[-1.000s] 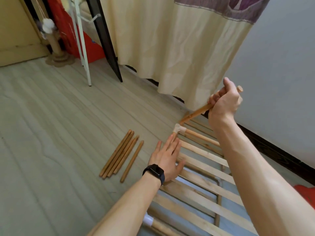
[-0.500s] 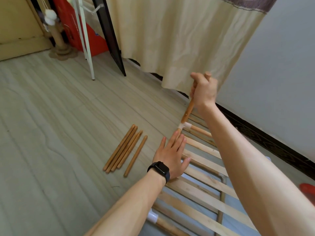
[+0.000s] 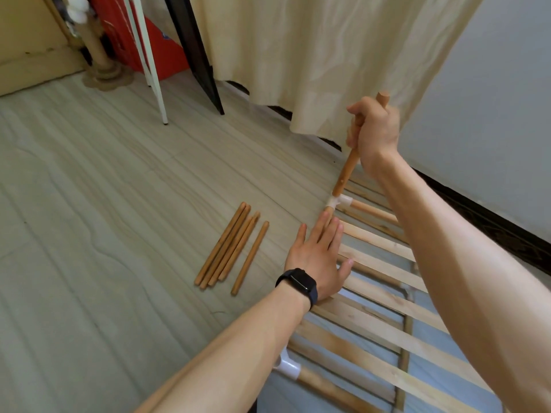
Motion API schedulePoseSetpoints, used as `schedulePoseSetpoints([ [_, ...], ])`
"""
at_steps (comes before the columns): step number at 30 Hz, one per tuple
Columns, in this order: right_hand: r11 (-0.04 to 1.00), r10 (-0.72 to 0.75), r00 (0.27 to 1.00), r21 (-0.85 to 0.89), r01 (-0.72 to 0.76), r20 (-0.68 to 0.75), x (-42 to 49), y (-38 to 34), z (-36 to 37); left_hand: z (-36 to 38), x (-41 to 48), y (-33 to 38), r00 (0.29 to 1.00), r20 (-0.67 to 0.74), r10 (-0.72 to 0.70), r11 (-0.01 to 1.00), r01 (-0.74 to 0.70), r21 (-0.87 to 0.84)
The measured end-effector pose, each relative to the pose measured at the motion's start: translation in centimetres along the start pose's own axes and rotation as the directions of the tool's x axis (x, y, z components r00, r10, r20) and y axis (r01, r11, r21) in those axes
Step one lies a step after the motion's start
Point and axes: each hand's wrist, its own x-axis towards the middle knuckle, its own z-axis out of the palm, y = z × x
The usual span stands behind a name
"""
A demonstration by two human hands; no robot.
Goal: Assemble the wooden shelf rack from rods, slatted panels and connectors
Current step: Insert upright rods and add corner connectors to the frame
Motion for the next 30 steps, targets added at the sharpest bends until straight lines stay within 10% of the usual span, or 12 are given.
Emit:
schedulePoseSetpoints([
  [14,0.961,0.064,0.997,-0.274,-0.051,0.038,-1.0,0.5,-0.9,-0.2,-0.5,-0.2,1.0,0.019,-0.015,1.0,0.015,-0.02],
  [23,0.154,0.252,0.945,-0.972,0.175,0.21,-10.1,11.7,-10.8,-0.4,0.1,-0.5,1.0,-0.022,0.005,0.994,-0.008,-0.111],
  [30,0.107,0.259,0.947,-0.98,0.168,0.191,-11.1,13.4,-11.2,-0.3,0.2,-0.6,0.998,-0.055,0.017,0.979,-0.028,-0.202],
])
